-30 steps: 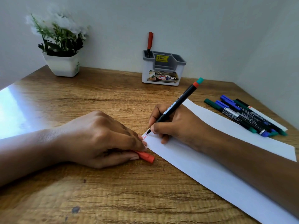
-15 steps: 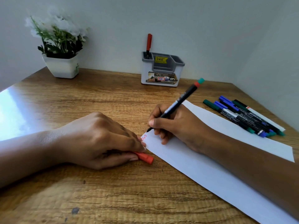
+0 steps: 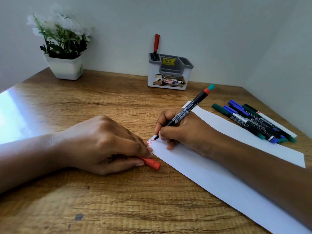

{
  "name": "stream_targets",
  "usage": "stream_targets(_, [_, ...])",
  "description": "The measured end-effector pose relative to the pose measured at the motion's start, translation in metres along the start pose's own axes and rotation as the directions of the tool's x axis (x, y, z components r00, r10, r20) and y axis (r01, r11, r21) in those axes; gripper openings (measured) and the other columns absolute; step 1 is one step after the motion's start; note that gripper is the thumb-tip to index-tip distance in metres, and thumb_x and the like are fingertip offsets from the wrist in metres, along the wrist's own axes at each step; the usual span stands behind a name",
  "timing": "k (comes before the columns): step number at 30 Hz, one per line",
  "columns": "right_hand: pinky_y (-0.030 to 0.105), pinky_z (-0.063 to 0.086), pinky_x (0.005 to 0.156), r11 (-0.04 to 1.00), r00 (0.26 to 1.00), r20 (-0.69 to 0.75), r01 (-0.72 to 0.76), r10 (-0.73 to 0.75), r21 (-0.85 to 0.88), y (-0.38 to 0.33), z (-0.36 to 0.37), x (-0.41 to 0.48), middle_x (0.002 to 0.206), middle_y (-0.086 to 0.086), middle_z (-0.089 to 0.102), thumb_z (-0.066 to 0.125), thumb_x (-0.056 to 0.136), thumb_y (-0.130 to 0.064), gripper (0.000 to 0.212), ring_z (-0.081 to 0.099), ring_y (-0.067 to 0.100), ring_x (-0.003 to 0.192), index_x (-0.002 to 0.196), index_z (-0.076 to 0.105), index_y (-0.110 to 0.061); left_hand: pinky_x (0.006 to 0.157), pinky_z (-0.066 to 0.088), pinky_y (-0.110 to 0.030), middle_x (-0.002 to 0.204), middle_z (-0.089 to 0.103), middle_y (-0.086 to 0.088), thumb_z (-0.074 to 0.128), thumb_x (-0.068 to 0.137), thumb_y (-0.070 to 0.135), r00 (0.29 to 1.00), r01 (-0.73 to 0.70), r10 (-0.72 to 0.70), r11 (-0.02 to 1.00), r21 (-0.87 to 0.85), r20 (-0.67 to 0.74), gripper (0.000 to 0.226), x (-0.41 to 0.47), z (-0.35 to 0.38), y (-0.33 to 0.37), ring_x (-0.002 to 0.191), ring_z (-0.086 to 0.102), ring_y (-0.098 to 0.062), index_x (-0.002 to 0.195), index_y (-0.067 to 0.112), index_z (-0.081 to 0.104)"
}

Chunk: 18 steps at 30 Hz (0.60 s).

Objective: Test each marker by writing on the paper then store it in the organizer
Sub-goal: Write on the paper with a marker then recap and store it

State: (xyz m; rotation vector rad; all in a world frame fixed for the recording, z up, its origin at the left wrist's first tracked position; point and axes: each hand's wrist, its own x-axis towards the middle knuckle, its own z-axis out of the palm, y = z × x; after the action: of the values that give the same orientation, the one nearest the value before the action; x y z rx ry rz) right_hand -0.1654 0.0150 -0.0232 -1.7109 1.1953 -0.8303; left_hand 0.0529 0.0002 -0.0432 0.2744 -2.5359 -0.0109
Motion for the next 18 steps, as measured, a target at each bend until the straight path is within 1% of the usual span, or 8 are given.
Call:
stream_targets(2, [0.020, 0.049, 0.047, 1.000, 1.000, -0.009, -0.002, 0.002, 0.000, 0.0001, 0.0001, -0.0004, 0.060, 0.003, 0.056, 0.059, 0.079, 0.004, 0.008, 0.053, 0.008, 0.051, 0.075, 0.063, -0.002, 0.043, 0.057, -0.037, 0.075, 0.074, 0.003, 0.028, 0.099, 0.050, 1.000, 0.000, 0.000, 1.000, -0.007, -0.005, 0.047, 0.0004, 0.0003, 0.0006, 0.062, 0.071, -0.014, 0.088, 0.022, 0.065])
stream_targets(4, [0.020, 0.049, 0.047, 1.000, 1.000, -0.011, -0.004, 0.004, -0.003, 0.0000, 0.0005, -0.0003, 0.060, 0.003, 0.056, 0.059, 0.079, 0.004, 0.008, 0.053, 0.007, 0.051, 0.075, 0.062, -0.003, 0.043, 0.057, -0.037, 0.075, 0.074, 0.003, 0.029, 0.099, 0.050, 1.000, 0.008, -0.008, 1.000, -0.009, -0.011, 0.046, -0.0001, 0.0002, 0.0006, 0.062, 0.071, -0.014, 0.089, 0.023, 0.064])
stream_targets(8, [0.020, 0.048, 0.046, 1.000, 1.000, -0.029, -0.010, 0.010, 0.001, 0.0013, 0.0009, 0.0006, 0.057, 0.000, 0.056, 0.059, 0.079, 0.003, 0.008, 0.052, 0.007, 0.050, 0.075, 0.062, -0.003, 0.044, 0.057, -0.036, 0.075, 0.075, 0.004, 0.028, 0.099, 0.050, 1.000, 0.017, -0.017, 1.000, -0.006, -0.004, 0.055, 0.0009, -0.0009, 0.0002, 0.062, 0.071, -0.014, 0.084, 0.019, 0.071])
stream_targets(10, [0.020, 0.048, 0.046, 1.000, 0.999, -0.036, -0.004, 0.004, -0.004, 0.0009, 0.0019, 0.0003, 0.057, -0.002, 0.056, 0.059, 0.079, 0.003, 0.008, 0.052, 0.006, 0.050, 0.075, 0.062, -0.004, 0.042, 0.056, -0.036, 0.074, 0.074, 0.004, 0.027, 0.099, 0.049, 1.000, 0.005, -0.005, 1.000, 0.009, -0.007, 0.055, 0.0016, -0.0010, 0.0009, 0.061, 0.071, -0.013, 0.084, 0.019, 0.071])
stream_targets(12, [0.020, 0.048, 0.046, 1.000, 0.999, -0.036, -0.003, 0.003, -0.008, 0.0004, 0.0023, 0.0002, 0.058, 0.000, 0.056, 0.060, 0.080, 0.002, 0.006, 0.053, 0.007, 0.050, 0.076, 0.062, -0.002, 0.041, 0.056, -0.036, 0.073, 0.074, 0.004, 0.027, 0.099, 0.049, 1.000, 0.002, -0.002, 1.000, 0.011, 0.001, 0.052, 0.0007, -0.0004, 0.0006, 0.060, 0.071, -0.014, 0.085, 0.021, 0.069])
stream_targets(15, [0.020, 0.047, 0.045, 1.000, 0.999, -0.053, -0.011, 0.011, -0.009, 0.0008, 0.0018, 0.0010, 0.060, 0.006, 0.054, 0.060, 0.081, 0.000, 0.006, 0.052, 0.007, 0.051, 0.075, 0.061, -0.001, 0.045, 0.057, -0.037, 0.074, 0.074, 0.004, 0.027, 0.098, 0.050, 0.999, 0.035, -0.036, 0.999, 0.012, 0.032, 0.055, -0.0035, -0.0003, -0.0034, 0.061, 0.071, -0.015, 0.086, 0.019, 0.071])
stream_targets(18, [0.020, 0.047, 0.044, 0.999, 0.998, -0.054, -0.017, 0.019, 0.034, 0.0013, 0.0013, 0.0007, 0.060, 0.007, 0.054, 0.058, 0.081, 0.002, 0.005, 0.051, 0.007, 0.049, 0.076, 0.061, 0.000, 0.046, 0.058, -0.038, 0.075, 0.074, 0.004, 0.027, 0.097, 0.051, 0.997, 0.057, -0.057, 0.998, 0.004, 0.042, 0.055, -0.0048, -0.0007, -0.0048, 0.062, 0.071, -0.015, 0.087, 0.019, 0.071])
